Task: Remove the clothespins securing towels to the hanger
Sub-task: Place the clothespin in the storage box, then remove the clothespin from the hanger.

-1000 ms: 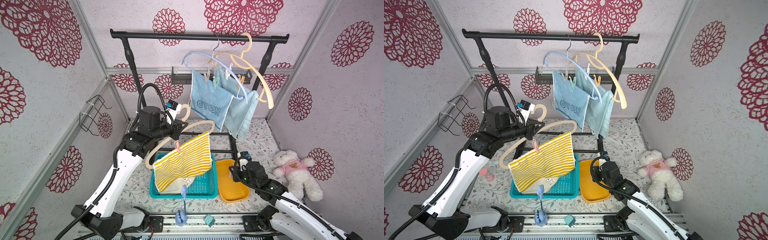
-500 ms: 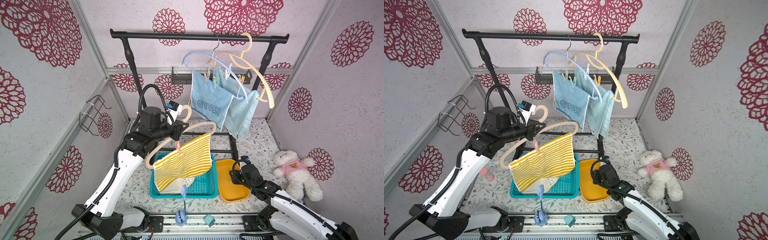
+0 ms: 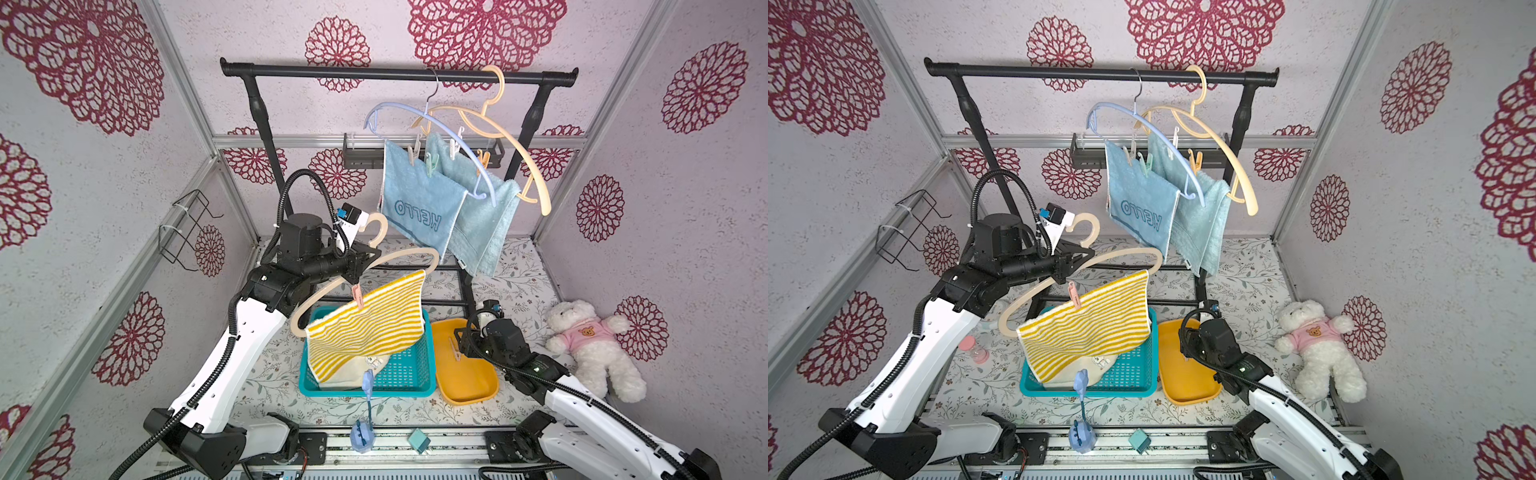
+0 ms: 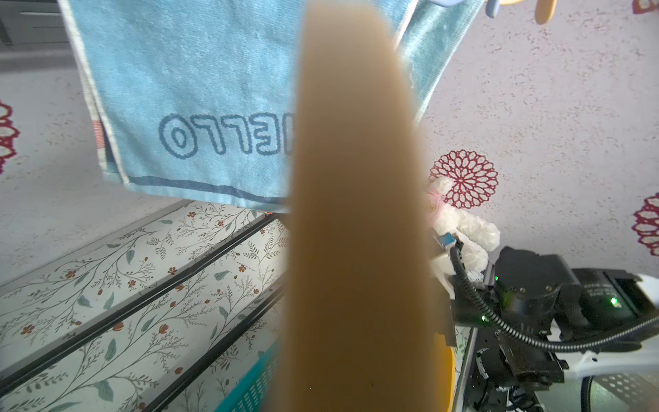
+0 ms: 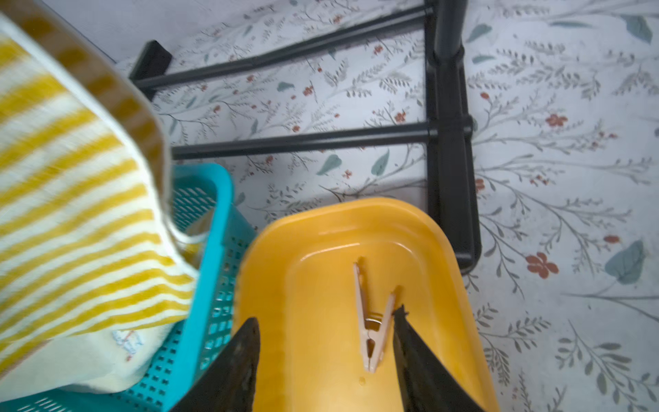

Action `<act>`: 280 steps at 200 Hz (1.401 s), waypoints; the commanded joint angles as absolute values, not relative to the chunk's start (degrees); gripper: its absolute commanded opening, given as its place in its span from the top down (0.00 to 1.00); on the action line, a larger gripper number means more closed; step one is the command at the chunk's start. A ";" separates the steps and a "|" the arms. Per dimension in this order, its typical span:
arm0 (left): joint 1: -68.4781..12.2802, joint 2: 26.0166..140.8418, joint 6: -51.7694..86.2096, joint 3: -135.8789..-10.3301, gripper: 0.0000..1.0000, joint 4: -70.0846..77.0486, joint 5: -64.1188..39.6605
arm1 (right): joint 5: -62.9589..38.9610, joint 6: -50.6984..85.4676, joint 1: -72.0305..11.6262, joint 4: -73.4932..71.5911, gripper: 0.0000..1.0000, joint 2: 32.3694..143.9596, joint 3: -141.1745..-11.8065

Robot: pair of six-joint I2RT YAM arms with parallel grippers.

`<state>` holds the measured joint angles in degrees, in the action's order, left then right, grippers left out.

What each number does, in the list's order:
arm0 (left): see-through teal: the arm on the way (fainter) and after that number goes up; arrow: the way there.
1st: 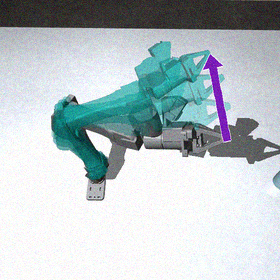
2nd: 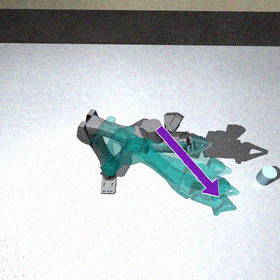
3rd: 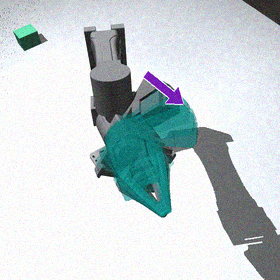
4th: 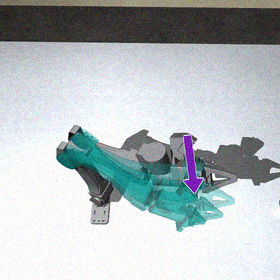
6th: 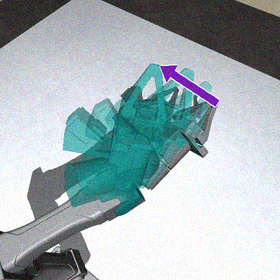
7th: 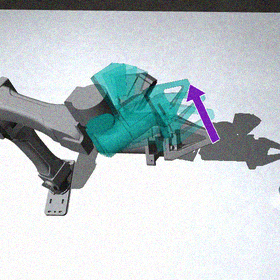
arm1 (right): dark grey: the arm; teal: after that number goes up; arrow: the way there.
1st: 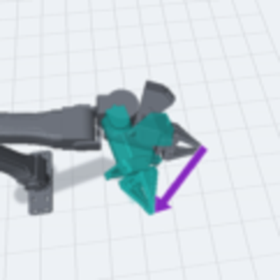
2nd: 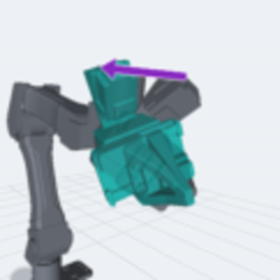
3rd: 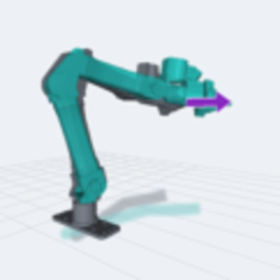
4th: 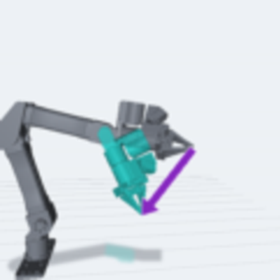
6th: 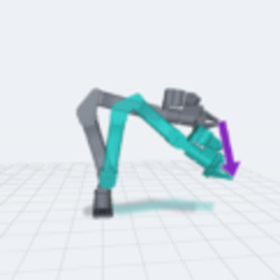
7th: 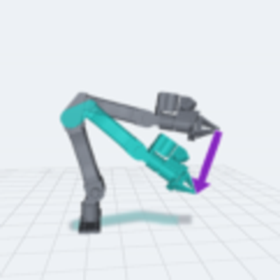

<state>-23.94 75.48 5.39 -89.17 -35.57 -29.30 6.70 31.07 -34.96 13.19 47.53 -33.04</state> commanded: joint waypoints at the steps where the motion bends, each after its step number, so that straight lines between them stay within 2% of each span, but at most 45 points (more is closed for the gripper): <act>1: -23.81 75.93 1.92 -89.23 1.00 -35.14 -35.98 | -0.43 24.40 -35.07 12.04 0.40 46.42 -40.48; 55: -23.52 77.44 -1.10 -91.18 1.00 -38.19 -43.63 | -18.23 15.02 -35.64 14.52 0.40 51.18 -56.23; 91: -23.24 77.21 -2.52 -91.08 1.00 -39.72 -47.41 | -26.14 11.60 -36.04 13.43 0.40 54.77 -65.08; 136: -23.02 76.46 -4.48 -91.05 1.00 -41.06 -52.38 | -29.59 2.53 -36.11 20.97 0.39 63.70 -79.42; 180: -22.31 75.42 -7.56 -90.66 1.00 -41.88 -54.61 | -38.40 -4.59 -36.05 30.89 0.39 72.96 -91.06; 214: -21.04 75.32 -8.81 -90.83 1.00 -41.37 -56.41 | -40.77 -7.41 -36.04 36.41 0.39 76.91 -95.25; 280: -19.67 75.67 -13.71 -90.79 1.00 -40.51 -57.55 | -40.22 -9.68 -36.04 37.57 0.36 81.20 -98.10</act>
